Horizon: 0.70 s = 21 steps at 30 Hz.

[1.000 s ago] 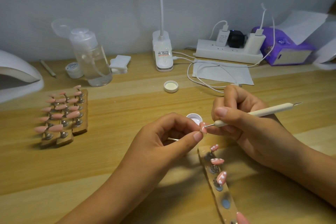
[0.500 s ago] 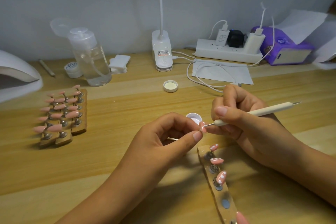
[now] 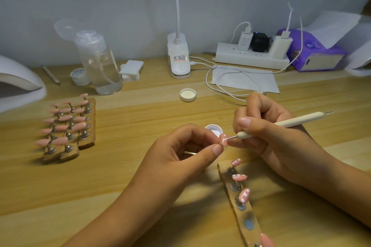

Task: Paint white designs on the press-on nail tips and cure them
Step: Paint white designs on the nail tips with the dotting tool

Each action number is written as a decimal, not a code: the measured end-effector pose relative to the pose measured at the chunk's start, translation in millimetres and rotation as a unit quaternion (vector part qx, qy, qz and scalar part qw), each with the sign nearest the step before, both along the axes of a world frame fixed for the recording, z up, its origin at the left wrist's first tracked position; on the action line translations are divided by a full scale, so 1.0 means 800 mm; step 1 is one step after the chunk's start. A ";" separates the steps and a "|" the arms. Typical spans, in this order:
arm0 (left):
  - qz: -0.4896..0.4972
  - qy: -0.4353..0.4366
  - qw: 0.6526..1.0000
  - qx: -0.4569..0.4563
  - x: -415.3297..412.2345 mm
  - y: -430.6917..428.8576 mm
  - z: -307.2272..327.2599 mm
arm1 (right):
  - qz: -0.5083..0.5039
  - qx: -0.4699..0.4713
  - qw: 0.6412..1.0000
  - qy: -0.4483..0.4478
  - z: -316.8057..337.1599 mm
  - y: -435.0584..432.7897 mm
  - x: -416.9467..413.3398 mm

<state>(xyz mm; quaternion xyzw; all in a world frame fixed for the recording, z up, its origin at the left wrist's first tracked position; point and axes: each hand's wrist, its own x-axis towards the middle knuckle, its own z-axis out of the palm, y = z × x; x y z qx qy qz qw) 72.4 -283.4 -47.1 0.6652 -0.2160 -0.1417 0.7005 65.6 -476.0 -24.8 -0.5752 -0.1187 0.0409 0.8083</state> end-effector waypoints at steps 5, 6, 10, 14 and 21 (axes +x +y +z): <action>-0.002 0.001 1.000 -0.004 0.000 0.000 0.001 | -0.010 -0.009 1.000 0.002 0.001 0.002 -0.001; -0.003 0.000 1.000 -0.004 0.000 0.000 0.001 | -0.010 -0.009 1.000 0.002 0.001 0.002 -0.001; -0.002 -0.001 1.000 -0.002 0.000 0.000 0.000 | 0.000 -0.002 1.000 0.003 0.002 0.001 -0.002; -0.002 -0.002 1.000 -0.003 0.000 0.000 0.000 | -0.006 -0.006 1.000 0.003 0.002 0.002 -0.002; 0.000 -0.001 1.000 -0.005 0.001 -0.001 0.000 | 0.000 -0.017 1.000 -0.008 0.002 0.001 -0.001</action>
